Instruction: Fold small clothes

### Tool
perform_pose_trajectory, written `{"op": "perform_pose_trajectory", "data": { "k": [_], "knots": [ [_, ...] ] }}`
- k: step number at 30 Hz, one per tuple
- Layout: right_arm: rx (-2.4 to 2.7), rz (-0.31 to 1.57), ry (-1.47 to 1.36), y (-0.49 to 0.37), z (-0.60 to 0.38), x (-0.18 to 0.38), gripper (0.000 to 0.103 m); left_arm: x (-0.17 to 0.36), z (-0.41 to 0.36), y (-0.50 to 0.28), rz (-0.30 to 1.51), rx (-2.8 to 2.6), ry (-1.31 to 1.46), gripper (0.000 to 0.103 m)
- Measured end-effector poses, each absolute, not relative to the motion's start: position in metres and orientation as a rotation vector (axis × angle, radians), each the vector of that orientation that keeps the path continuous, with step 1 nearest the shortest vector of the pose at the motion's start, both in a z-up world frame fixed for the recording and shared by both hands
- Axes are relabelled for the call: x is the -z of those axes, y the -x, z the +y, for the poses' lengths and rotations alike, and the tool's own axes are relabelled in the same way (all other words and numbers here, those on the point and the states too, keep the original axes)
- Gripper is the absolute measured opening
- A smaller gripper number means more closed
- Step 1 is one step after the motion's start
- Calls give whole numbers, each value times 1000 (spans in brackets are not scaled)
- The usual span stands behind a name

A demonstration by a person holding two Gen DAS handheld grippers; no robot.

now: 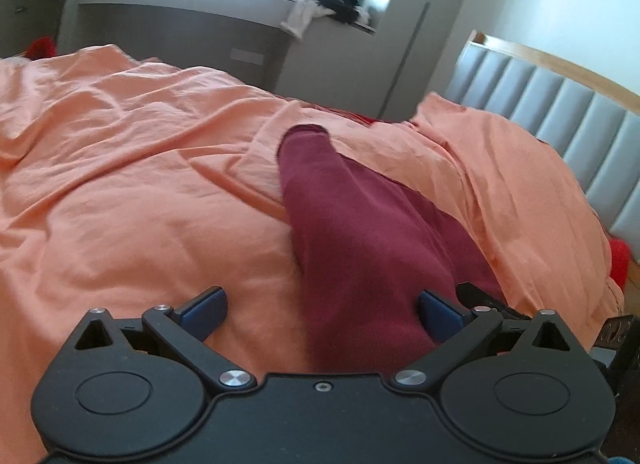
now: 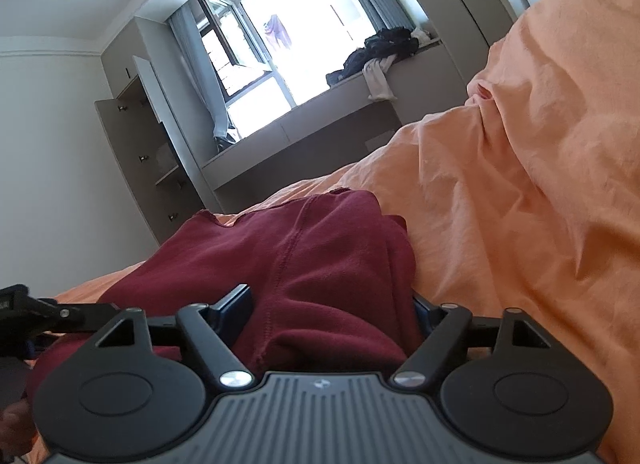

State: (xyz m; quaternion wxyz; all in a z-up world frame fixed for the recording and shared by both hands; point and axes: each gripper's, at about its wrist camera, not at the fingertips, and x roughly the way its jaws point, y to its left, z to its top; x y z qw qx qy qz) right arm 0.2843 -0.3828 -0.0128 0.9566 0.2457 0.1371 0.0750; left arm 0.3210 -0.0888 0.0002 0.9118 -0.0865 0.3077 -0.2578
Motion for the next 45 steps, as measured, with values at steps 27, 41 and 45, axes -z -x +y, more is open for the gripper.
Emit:
{"op": "perform_pose_trajectory", "data": {
  "k": [27,41,45],
  "knots": [
    [-199,111,-247,-264,-329,-61,25,-57,-110,-291,419,542,3,21],
    [-239,186,-192,-362,-266,-67,26,-45,-48,-348,428,313,73,24],
    [-207,236,-216,-366,-273,-56,35,-40,-41,-352,459,305,129,29]
  ]
}}
